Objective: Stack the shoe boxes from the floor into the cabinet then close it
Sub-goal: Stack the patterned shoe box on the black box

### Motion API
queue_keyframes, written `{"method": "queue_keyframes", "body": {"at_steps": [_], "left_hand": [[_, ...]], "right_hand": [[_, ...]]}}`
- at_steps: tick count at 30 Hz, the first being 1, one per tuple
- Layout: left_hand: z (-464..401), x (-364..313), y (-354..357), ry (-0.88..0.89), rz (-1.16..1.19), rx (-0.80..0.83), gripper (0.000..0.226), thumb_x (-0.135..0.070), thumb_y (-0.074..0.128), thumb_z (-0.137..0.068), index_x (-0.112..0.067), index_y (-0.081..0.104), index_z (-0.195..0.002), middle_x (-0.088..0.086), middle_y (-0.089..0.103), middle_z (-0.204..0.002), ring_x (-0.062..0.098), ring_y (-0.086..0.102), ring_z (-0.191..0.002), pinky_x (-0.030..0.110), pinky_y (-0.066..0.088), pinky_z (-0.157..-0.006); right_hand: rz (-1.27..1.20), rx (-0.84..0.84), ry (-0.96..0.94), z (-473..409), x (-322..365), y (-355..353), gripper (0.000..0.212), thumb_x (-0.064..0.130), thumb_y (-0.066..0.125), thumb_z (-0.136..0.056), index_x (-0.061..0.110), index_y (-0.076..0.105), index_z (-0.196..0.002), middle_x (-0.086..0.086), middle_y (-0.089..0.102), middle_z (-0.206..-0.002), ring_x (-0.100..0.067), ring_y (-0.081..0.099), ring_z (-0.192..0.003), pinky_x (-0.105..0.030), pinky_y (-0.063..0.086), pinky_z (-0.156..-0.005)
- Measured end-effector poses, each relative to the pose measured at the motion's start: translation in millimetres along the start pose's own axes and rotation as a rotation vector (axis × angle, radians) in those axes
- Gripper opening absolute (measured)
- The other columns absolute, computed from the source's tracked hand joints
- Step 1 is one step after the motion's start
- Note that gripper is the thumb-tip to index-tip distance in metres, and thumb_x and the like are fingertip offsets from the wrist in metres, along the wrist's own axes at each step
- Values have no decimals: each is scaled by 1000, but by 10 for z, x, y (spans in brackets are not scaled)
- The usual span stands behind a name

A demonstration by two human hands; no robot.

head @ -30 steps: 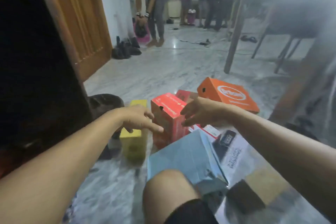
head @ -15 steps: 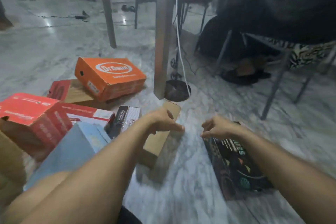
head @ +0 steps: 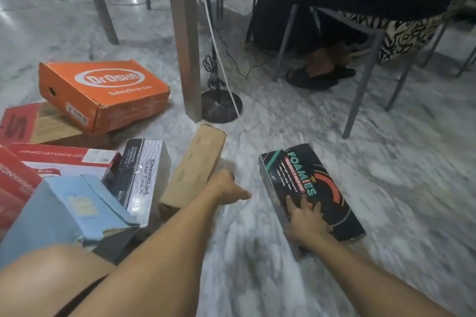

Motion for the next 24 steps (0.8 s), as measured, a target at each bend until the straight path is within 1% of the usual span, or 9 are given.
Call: {"method": "queue_keyframes", "body": {"at_steps": [2,8,10,13,15,18,19,21,24], "left_hand": [[-68,81,17,-43,-11,-13,73,-40,75,-81,-3,47,-138,9,54,-139,24,50,-127,27,40,-93],[-118,168,102,-91,-33,3,66,-33,75,-82,0,49,-133,11,54,-135,26,53,-123,30,44,-95],[-124,217,104,-106,-47,9,59,-27,75,-81,-2,53,-130,11,58,-127,26,57,-119,31,46,-95],[-147,322,131,-107,-32,25,53,-19,74,-71,-6,63,-121,6,69,-103,24,67,-98,34,55,-87],[-140,405,138,-119,-19,7,52,-16,72,-69,-5,62,-119,9,70,-104,25,67,-96,36,56,-87],[-65,450,154,-137,-48,39,48,-12,75,-71,-4,59,-116,10,68,-107,26,65,-95,34,55,-84],[-55,461,177,-152,-35,67,48,-9,76,-69,-2,61,-114,11,69,-105,27,66,-93,37,57,-84],[-64,458,225,-146,-26,111,45,-6,77,-67,-3,65,-110,11,70,-100,26,68,-91,37,58,-82],[-82,420,283,-134,-31,159,37,-4,77,-69,-8,68,-105,6,67,-96,21,63,-86,29,54,-78]], "right_hand": [[60,-14,-32,48,76,60,87,41,61,-89,40,3,-153,-1,-2,-164,-45,4,-147,-70,36,-101],[144,-50,-195,121,35,179,78,39,57,-92,43,6,-151,1,9,-163,-45,13,-144,-61,44,-101],[192,-57,-278,238,40,251,76,37,54,-94,43,4,-152,2,5,-164,-43,9,-146,-60,46,-99],[263,-52,-391,421,22,376,83,25,56,-93,41,1,-153,3,-3,-165,-40,1,-149,-62,41,-103],[284,-58,-465,476,-25,454,90,20,59,-89,42,-2,-152,5,-4,-165,-37,0,-150,-62,38,-105],[201,-171,-560,519,-176,480,92,26,65,-85,44,4,-151,10,14,-163,-27,8,-151,-62,40,-103],[113,-198,-537,525,-250,471,90,31,66,-84,42,9,-152,11,15,-163,-23,7,-151,-60,39,-105],[-71,-239,-346,516,-419,426,96,49,68,-79,36,11,-155,6,4,-164,-23,0,-152,-60,28,-113],[-385,-209,2,496,-600,468,125,64,78,-59,29,3,-154,-8,-10,-163,-35,0,-150,-57,25,-114]]}}
Point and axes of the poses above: each hand's wrist, its own z-axis away from the middle knuckle, its own y-axis out of the palm, x = y × z, the point moved 5 cm from there along -z, towards the middle knuckle
